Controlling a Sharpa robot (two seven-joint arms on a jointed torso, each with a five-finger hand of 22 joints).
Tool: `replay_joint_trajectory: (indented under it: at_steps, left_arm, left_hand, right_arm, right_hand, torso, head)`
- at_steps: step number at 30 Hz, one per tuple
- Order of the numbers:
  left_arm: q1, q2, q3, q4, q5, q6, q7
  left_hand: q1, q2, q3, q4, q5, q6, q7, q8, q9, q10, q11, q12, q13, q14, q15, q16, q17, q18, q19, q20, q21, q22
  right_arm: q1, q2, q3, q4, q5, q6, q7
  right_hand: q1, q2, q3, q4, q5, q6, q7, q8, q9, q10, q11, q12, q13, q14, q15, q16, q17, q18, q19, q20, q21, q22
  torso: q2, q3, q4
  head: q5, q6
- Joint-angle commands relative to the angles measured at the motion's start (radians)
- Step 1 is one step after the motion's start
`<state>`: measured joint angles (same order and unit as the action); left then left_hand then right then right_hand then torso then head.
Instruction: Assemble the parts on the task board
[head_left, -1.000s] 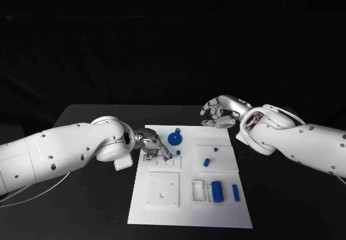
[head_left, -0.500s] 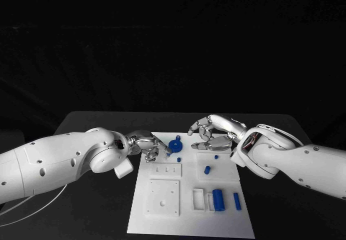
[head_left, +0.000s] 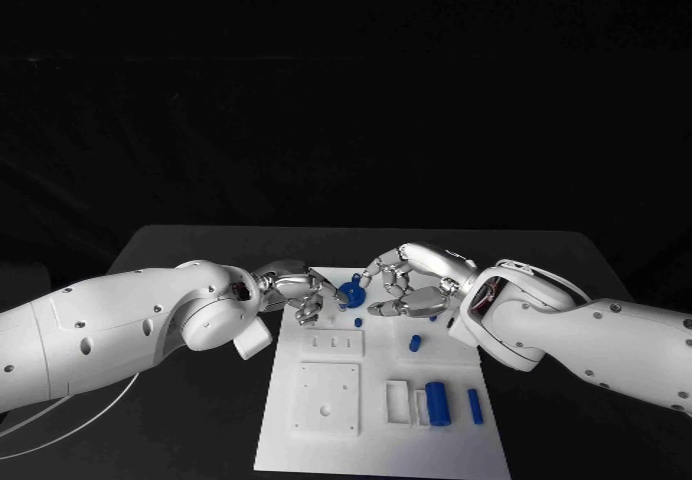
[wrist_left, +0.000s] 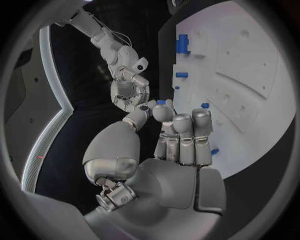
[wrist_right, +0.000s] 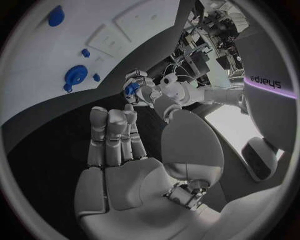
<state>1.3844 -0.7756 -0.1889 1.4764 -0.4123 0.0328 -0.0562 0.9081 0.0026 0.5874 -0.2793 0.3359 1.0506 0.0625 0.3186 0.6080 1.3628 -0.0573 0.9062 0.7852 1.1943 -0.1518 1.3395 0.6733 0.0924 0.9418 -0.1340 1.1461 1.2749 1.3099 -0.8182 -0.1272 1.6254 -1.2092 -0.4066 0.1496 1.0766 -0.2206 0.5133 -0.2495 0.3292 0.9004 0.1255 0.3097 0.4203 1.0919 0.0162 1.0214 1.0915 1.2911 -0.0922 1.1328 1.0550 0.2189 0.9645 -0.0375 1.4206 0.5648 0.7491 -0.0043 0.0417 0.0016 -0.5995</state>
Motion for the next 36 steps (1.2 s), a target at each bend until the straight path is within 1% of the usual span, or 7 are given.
replay_joint_trajectory:
  at_steps: [1,9,15,20,31,36]
  left_arm:
    - [0.000,0.001,0.001,0.007,0.017,0.005,0.031]
    - [-0.001,0.003,0.001,0.018,0.017,0.023,0.031]
    - [-0.001,0.003,0.001,0.017,0.017,0.023,0.033]
    - [-0.001,0.004,0.001,0.017,0.017,0.025,0.031]
    - [-0.001,0.007,0.001,0.020,0.017,0.030,0.030]
    - [-0.001,0.007,0.001,0.020,0.017,0.030,0.030]
  left_hand:
    - [0.032,0.023,-0.005,0.000,-0.002,0.019,-0.013,0.005,0.018,0.003,-0.005,-0.002,-0.002,-0.003,-0.013,-0.004,0.000,-0.007,-0.008,-0.109,-0.005,-0.002]
    - [0.034,0.022,-0.006,0.000,-0.003,0.020,-0.013,0.005,0.019,0.004,-0.006,-0.002,-0.001,-0.002,-0.014,-0.003,0.000,-0.008,-0.008,-0.109,-0.005,-0.002]
    - [0.035,0.022,-0.007,0.000,-0.003,0.020,-0.013,0.006,0.019,0.004,-0.006,-0.002,-0.001,-0.002,-0.014,-0.003,0.000,-0.008,-0.008,-0.109,-0.005,-0.002]
    - [0.036,0.023,-0.007,0.001,-0.003,0.021,-0.014,0.006,0.020,0.004,-0.006,-0.002,-0.001,-0.002,-0.014,-0.003,0.001,-0.008,-0.008,-0.109,-0.005,-0.002]
    - [0.036,0.023,-0.008,0.001,-0.003,0.021,-0.014,0.006,0.020,0.004,-0.006,-0.002,-0.001,-0.002,-0.015,-0.003,0.001,-0.008,-0.007,-0.109,-0.005,-0.002]
    - [0.036,0.023,-0.009,0.002,-0.003,0.021,-0.014,0.006,0.020,0.004,-0.006,-0.002,-0.001,-0.002,-0.015,-0.003,0.001,-0.008,-0.007,-0.109,-0.005,-0.002]
  right_arm:
    - [-0.003,0.007,-0.001,-0.003,-0.031,-0.011,-0.012]
    - [-0.004,0.018,-0.001,-0.005,-0.050,-0.021,-0.023]
    - [-0.005,0.028,-0.001,-0.007,-0.063,-0.020,-0.028]
    - [-0.009,0.038,-0.002,-0.014,-0.080,-0.023,-0.038]
    - [-0.013,0.049,-0.003,-0.021,-0.095,-0.027,-0.051]
    - [-0.016,0.055,-0.003,-0.024,-0.097,-0.022,-0.053]
  right_hand:
    - [-0.010,0.004,-0.005,-0.001,0.003,-0.014,0.010,-0.006,0.000,-0.004,0.005,0.004,-0.001,0.003,0.003,0.000,0.001,0.043,-0.002,0.007,0.000,0.001]
    - [-0.017,0.005,-0.011,-0.001,-0.006,-0.018,0.011,-0.008,-0.001,-0.005,0.006,0.005,-0.002,0.003,0.004,-0.002,0.001,0.043,-0.001,0.007,-0.002,0.002]
    - [-0.018,0.006,-0.011,-0.001,-0.010,-0.017,0.011,-0.008,-0.001,-0.005,0.006,0.005,-0.002,0.004,0.004,-0.002,0.001,0.043,0.000,0.007,-0.002,0.002]
    - [-0.019,0.010,-0.011,-0.002,-0.029,-0.010,0.009,-0.004,0.000,-0.004,0.004,0.006,-0.003,0.006,0.003,-0.003,0.002,0.043,0.002,0.006,-0.004,0.002]
    - [-0.020,0.012,-0.006,-0.003,-0.059,0.016,-0.001,0.009,0.006,0.000,-0.005,0.008,-0.006,0.009,-0.006,-0.004,0.003,0.043,0.008,0.003,-0.008,0.005]
    - [-0.023,0.015,-0.003,-0.001,-0.073,0.043,-0.009,0.023,0.012,0.003,-0.013,0.008,-0.008,0.012,-0.013,-0.004,0.004,0.043,0.011,0.001,-0.009,0.007]
  torso:
    - [0.000,0.0005,0.0005]
    - [0.000,0.0002,0.0001]
    - [0.000,0.0003,-0.0002]
    - [0.000,0.0002,0.0002]
    - [0.000,0.0003,0.0003]
    - [0.000,0.0007,-0.0002]
  head:
    - [0.001,-0.002]
    - [0.000,-0.007]
    - [0.000,-0.007]
    - [0.001,-0.007]
    - [0.002,-0.010]
    - [0.003,-0.011]
